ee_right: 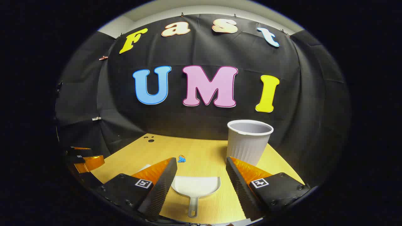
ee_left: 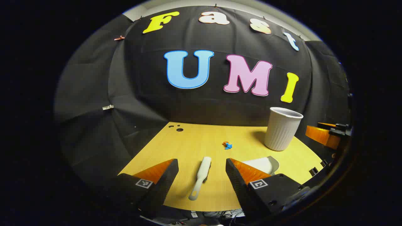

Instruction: Pick up the small broom and dustpan from the desktop, sweep the trash into the dustpan with the broom, and then empty the trash into the garbage bin.

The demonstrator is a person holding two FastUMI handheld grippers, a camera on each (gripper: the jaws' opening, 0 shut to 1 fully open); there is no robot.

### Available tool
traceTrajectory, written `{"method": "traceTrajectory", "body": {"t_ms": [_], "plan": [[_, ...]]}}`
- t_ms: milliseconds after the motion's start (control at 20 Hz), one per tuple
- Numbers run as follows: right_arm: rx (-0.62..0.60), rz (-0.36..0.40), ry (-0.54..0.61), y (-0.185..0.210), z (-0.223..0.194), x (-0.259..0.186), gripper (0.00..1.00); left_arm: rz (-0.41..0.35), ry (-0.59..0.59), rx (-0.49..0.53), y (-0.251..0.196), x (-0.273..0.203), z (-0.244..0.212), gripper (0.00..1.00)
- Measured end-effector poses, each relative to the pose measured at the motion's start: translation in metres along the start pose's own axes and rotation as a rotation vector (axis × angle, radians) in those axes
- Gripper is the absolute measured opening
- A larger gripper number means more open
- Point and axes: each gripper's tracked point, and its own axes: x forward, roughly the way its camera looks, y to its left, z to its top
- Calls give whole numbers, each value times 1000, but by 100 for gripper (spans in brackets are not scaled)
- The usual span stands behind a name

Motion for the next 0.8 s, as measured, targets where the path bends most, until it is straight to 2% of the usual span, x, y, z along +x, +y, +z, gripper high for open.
{"method": "traceTrajectory", "body": {"t_ms": [150,450,800], "plan": [[2,29,33,7,-8,7,98,-1,32,-25,4,8,-8,95],[-7,55,68,11,-18,14,98,-38,94,-4,-1,33,-23,95],[15,45,134,12,-41,19,98,-64,211,3,2,62,-55,95]]}}
